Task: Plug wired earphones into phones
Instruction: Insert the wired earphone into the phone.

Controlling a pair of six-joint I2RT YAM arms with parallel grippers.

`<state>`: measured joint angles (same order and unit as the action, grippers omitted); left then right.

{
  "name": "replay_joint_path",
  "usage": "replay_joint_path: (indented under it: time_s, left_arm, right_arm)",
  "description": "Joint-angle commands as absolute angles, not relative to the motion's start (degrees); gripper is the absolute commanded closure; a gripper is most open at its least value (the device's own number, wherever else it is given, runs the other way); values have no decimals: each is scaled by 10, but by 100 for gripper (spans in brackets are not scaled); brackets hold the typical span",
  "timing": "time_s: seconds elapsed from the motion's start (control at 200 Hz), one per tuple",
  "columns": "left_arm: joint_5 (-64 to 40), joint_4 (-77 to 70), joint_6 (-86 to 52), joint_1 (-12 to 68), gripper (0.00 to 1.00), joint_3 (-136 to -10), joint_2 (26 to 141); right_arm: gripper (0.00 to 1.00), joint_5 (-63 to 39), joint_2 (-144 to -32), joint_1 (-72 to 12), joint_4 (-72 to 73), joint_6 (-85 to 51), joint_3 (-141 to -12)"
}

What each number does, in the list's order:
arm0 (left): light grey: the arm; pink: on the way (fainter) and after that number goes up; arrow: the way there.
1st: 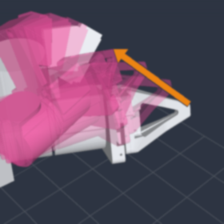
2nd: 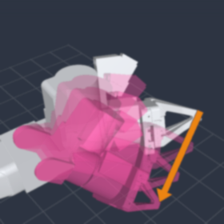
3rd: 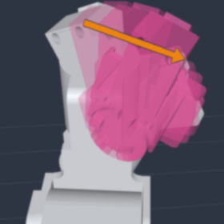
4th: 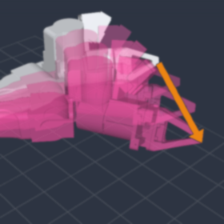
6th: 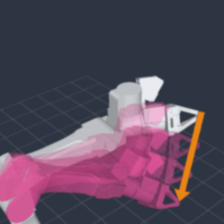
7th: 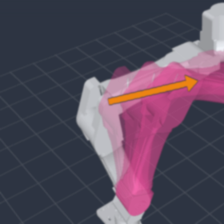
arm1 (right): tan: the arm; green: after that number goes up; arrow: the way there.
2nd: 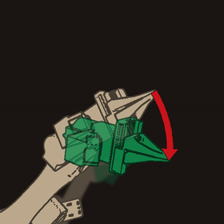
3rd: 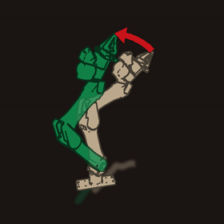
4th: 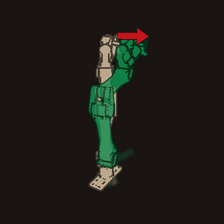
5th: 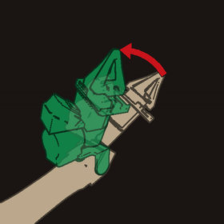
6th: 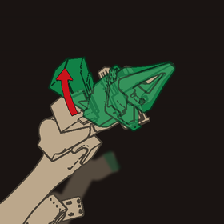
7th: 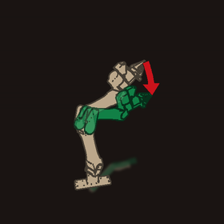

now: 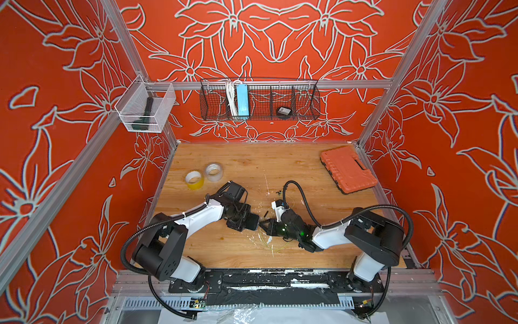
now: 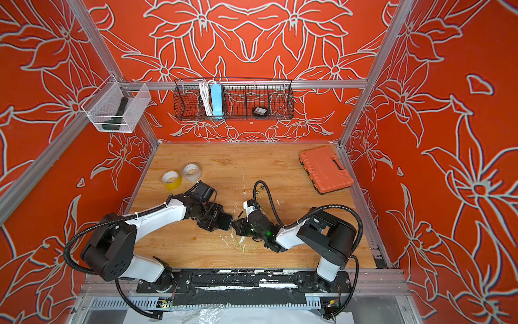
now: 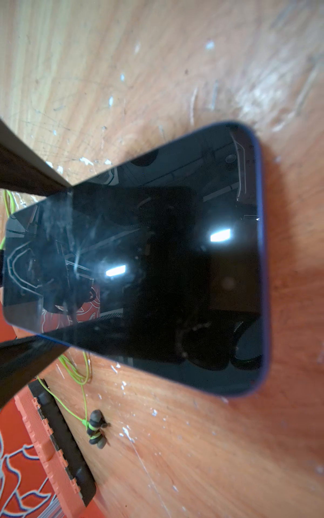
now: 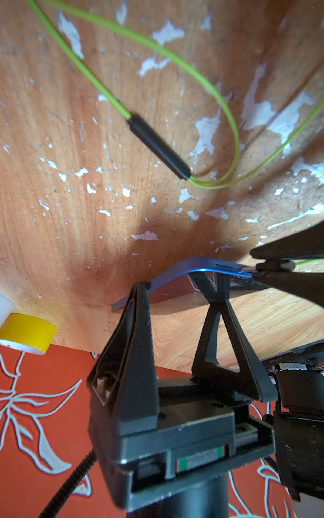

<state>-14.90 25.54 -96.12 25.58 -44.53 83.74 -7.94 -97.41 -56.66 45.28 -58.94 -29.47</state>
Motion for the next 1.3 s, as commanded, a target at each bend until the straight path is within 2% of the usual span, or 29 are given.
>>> replay_joint_path:
  time_s: [0.0,1.296]
  left_arm:
    - [-187,237,-981,265,41,-447,824]
    - [-214,200,-984,269,43,-432,798]
  right_arm:
    - [100,-83,-984,-573,466,-583,-310]
    - [100,-131,-997,-578,509,-532,-315]
